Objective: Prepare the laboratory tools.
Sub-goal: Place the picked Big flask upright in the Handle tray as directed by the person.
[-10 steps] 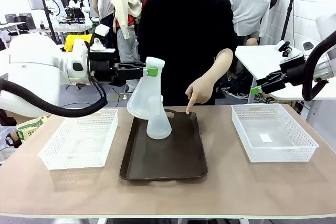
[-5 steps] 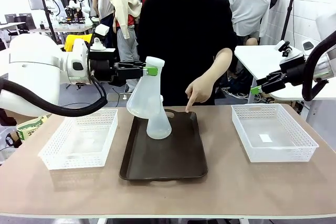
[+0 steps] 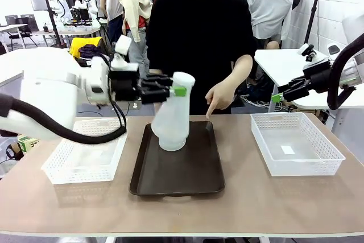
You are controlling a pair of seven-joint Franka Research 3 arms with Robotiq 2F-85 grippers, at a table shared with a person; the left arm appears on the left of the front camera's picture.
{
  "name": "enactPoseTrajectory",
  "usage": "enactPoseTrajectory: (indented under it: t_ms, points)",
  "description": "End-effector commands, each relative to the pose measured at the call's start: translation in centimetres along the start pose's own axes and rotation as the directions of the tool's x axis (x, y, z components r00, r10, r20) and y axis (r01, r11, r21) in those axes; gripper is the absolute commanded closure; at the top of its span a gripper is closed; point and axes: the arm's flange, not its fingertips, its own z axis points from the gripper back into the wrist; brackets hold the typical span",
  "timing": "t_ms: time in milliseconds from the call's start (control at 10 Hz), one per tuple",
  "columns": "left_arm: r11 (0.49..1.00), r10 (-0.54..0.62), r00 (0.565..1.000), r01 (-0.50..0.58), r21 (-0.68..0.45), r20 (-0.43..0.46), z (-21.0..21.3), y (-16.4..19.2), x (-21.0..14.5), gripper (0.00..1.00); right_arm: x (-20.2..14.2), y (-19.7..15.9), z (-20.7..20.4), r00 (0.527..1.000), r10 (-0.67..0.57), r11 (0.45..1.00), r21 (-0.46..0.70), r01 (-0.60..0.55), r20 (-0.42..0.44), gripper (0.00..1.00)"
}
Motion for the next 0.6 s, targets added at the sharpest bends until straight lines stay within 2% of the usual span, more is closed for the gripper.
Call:
enactPoseTrajectory:
  t_ms: [0, 500]
  points:
    - [0.999, -0.047, 0.995, 0.048, -0.008, 0.084, -2.0, -1.5, -3.5, 1.00, -0.2, 0.1, 0.0, 1.000, 0.003, 1.000, 0.005, -0.003, -0.008, 0.00]
    - [0.997, -0.054, 0.980, 0.042, 0.064, 0.194, -3.8, -0.3, -11.7, 1.00, -0.2, 0.1, 0.0, 1.000, 0.003, 1.000, 0.005, -0.003, -0.008, 0.00]
